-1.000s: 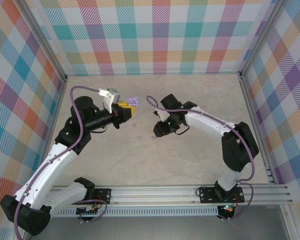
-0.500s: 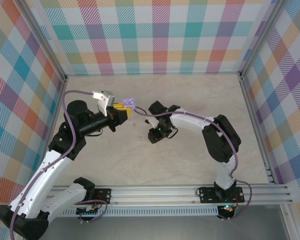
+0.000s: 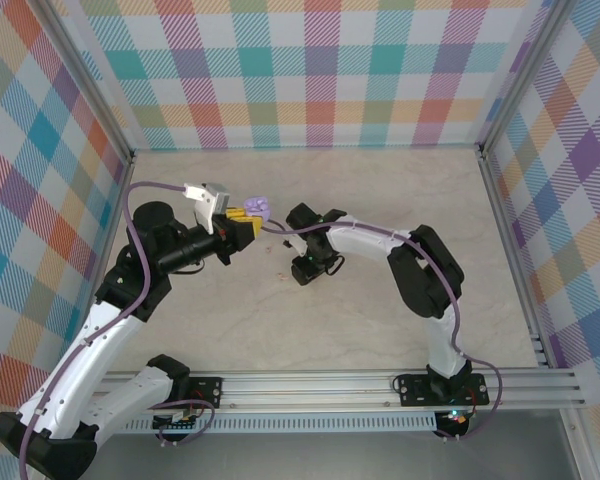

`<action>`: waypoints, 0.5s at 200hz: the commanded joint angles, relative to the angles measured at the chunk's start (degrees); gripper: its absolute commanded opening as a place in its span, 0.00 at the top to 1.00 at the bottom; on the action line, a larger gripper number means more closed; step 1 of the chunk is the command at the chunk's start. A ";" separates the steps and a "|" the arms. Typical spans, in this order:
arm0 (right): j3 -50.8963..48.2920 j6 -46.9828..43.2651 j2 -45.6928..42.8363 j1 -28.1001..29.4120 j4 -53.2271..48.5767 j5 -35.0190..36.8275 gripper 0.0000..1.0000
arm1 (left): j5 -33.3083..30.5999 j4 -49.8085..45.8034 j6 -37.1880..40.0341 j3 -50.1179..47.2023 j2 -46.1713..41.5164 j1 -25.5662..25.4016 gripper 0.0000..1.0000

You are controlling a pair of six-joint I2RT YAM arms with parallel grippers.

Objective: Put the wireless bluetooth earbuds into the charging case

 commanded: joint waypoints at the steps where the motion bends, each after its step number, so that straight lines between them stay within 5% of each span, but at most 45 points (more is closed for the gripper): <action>1: 1.75 -1.20 1.33 0.57 -1.81 0.65 0.54 | -0.48 -0.37 0.47 -0.28 -1.04 0.89 0.93; 100: 2.00 0.14 2.01 1.61 -4.24 -3.38 0.54 | -1.31 -0.51 0.75 -0.72 -1.66 0.89 0.93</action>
